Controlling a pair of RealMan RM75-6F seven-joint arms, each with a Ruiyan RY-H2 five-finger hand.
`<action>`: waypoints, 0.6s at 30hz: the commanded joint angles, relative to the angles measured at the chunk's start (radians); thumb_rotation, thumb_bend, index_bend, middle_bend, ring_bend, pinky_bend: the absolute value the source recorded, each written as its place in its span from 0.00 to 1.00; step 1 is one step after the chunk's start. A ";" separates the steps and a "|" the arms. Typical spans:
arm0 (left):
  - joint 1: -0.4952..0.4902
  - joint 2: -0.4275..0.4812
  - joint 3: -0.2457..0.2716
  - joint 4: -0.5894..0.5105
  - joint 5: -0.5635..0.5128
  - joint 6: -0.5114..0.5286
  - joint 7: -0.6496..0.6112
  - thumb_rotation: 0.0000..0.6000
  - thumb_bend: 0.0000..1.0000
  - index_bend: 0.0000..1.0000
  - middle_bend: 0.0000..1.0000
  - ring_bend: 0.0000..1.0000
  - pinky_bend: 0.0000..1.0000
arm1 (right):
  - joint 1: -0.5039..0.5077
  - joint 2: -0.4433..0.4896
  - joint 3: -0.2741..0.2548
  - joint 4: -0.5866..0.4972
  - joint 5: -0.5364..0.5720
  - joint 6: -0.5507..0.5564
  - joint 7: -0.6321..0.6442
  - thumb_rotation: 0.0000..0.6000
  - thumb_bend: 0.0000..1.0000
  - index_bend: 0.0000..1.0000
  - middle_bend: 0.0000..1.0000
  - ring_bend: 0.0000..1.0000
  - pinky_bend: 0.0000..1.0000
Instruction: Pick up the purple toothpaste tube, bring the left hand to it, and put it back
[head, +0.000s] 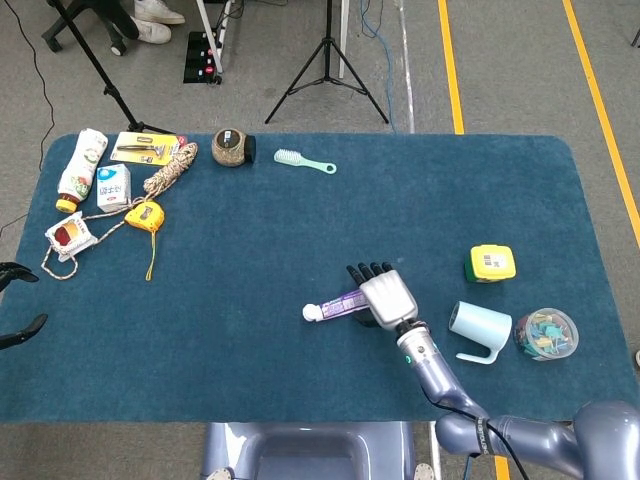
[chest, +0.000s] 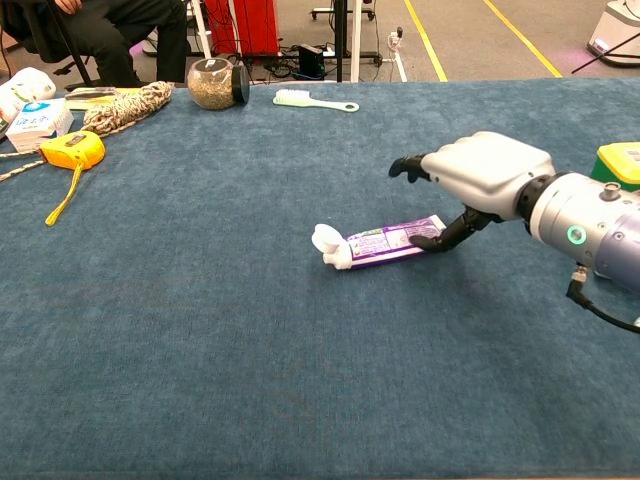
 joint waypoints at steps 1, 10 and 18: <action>0.002 0.000 0.001 0.003 -0.001 0.002 -0.003 0.97 0.21 0.35 0.33 0.27 0.30 | 0.011 0.004 -0.008 -0.014 0.005 -0.022 0.000 0.55 0.40 0.14 0.21 0.24 0.26; 0.012 -0.005 0.007 0.027 -0.012 0.004 -0.023 0.97 0.21 0.35 0.33 0.27 0.30 | 0.043 -0.037 0.005 0.024 0.044 -0.053 0.004 0.56 0.40 0.23 0.25 0.28 0.27; 0.017 -0.004 0.008 0.042 -0.014 0.005 -0.036 0.97 0.21 0.35 0.33 0.27 0.30 | 0.058 -0.063 0.001 0.052 0.055 -0.062 0.007 0.57 0.40 0.28 0.28 0.31 0.27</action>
